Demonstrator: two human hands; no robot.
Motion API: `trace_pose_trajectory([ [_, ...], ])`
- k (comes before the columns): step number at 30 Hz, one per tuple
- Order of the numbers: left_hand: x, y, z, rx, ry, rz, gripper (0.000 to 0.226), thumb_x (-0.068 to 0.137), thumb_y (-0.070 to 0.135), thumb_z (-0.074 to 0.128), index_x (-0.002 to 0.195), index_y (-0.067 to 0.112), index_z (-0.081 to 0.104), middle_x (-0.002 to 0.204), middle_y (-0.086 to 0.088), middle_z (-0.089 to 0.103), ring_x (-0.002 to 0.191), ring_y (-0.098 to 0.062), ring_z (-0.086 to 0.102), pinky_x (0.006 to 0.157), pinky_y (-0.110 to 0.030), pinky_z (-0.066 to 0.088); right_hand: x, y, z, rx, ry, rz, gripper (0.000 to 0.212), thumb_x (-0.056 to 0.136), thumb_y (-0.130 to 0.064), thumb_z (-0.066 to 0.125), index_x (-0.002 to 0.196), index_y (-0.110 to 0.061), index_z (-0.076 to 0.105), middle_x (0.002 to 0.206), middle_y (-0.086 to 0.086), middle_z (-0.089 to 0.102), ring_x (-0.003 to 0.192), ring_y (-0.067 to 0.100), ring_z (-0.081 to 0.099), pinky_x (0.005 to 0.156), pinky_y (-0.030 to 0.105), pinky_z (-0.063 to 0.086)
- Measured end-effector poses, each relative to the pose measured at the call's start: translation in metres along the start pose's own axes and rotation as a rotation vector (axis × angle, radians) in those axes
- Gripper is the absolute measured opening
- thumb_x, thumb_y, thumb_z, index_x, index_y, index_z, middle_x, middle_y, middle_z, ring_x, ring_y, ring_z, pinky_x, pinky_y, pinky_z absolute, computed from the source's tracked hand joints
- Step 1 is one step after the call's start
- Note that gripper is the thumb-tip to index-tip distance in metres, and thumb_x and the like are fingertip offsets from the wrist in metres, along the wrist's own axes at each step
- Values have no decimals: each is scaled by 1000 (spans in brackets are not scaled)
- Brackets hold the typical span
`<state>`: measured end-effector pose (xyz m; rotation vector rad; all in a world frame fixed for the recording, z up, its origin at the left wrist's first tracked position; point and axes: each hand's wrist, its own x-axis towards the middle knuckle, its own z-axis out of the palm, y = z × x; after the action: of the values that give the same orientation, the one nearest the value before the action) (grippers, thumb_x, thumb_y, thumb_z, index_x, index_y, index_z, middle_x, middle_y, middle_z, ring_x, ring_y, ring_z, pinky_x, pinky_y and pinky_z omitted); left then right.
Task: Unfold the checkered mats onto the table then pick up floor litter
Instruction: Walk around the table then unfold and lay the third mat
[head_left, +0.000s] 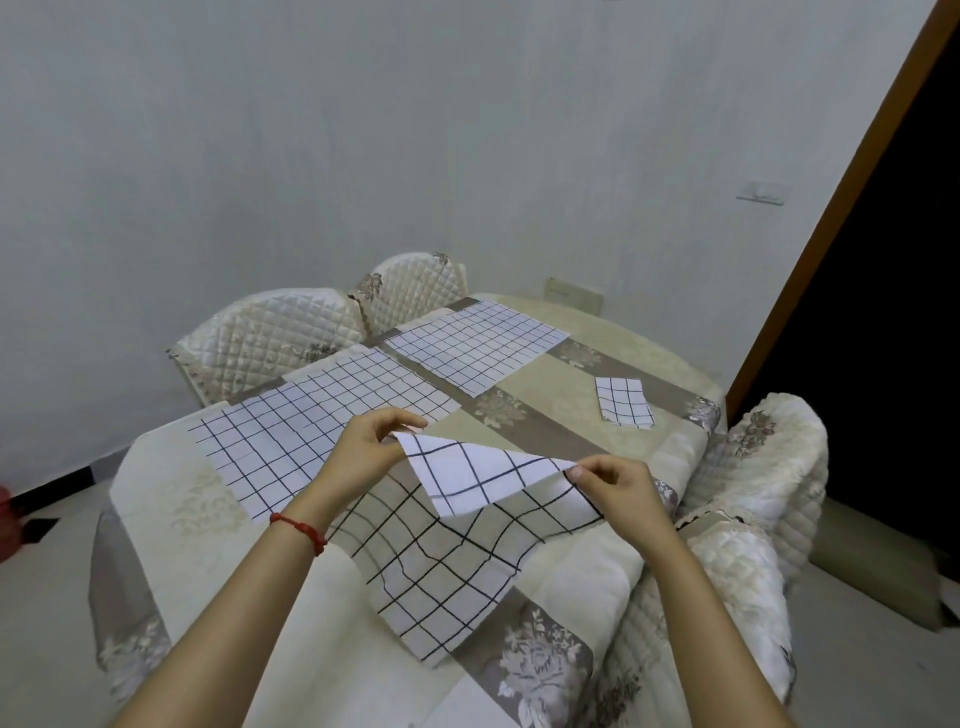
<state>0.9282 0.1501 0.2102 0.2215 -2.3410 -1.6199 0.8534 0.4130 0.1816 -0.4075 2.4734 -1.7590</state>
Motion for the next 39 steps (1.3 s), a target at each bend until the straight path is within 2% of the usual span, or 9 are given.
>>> trace_pose_trajectory([
  [6, -3, -11, 1, 29, -52, -47, 19, 76, 27, 70, 84, 10, 67, 81, 2, 67, 77, -12, 60, 77, -27, 46, -2, -23, 7, -174, -8, -48, 24, 78, -24, 69, 56, -20, 60, 50, -7, 52, 49, 6, 43, 55, 24, 35],
  [10, -9, -2, 15, 10, -76, -41, 13, 79, 20, 68, 79, 32, 70, 77, 22, 72, 82, 3, 66, 77, -19, 50, -4, -33, 14, -163, -40, -68, 28, 77, -26, 71, 52, -22, 57, 41, -13, 51, 43, 0, 41, 49, 16, 33],
  [15, -5, 5, 25, -77, 107, -21, 8, 83, 13, 63, 80, 11, 70, 81, -6, 69, 81, -17, 62, 80, -34, 48, -5, -31, 13, -57, -85, -76, 24, 73, -21, 75, 53, -21, 62, 44, -10, 51, 47, 4, 42, 49, 16, 34],
  [24, 2, 20, 8, -145, 134, -18, 16, 83, 8, 61, 71, 17, 68, 60, 12, 68, 68, -6, 60, 64, -15, 49, -14, -15, -2, 63, -222, -47, 24, 78, -6, 69, 60, -21, 68, 51, -12, 58, 53, 1, 48, 55, 13, 37],
  [28, 7, 12, 8, -85, 252, -115, 7, 81, 12, 64, 82, 5, 64, 79, -5, 63, 81, -23, 58, 69, -29, 46, -10, -16, 2, 98, -113, -54, 32, 80, -8, 67, 50, -20, 61, 43, -12, 48, 47, 1, 40, 51, 12, 32],
  [31, 4, 5, 16, 215, 465, -159, 44, 78, 22, 68, 117, 12, 50, 119, -6, 49, 114, -24, 47, 96, -39, 41, -7, -25, 9, 118, -72, -75, 30, 79, -11, 68, 51, -9, 58, 47, -5, 43, 47, 5, 35, 48, 13, 29],
  [33, -5, 10, 26, 262, 566, -45, 42, 79, 22, 67, 115, 11, 50, 118, -10, 49, 107, -24, 49, 93, -39, 43, -6, -29, 15, 124, -71, -78, 27, 78, -11, 69, 55, -4, 57, 57, 10, 41, 51, 9, 34, 47, 14, 28],
  [36, -21, 20, 51, 150, 352, 3, 14, 82, 24, 63, 82, 10, 62, 81, -8, 64, 76, -21, 59, 71, -34, 47, -6, -30, 24, 120, -74, -62, 36, 75, -14, 73, 46, -18, 53, 59, 11, 41, 55, 15, 34, 46, 16, 27],
  [39, -31, 26, 71, -49, 69, -141, 29, 83, 33, 61, 72, 7, 64, 64, -3, 63, 57, -15, 60, 58, -28, 48, -8, -29, 33, 117, -105, -64, 37, 71, -15, 76, 44, -20, 51, 51, 4, 44, 45, 8, 34, 45, 15, 28],
])
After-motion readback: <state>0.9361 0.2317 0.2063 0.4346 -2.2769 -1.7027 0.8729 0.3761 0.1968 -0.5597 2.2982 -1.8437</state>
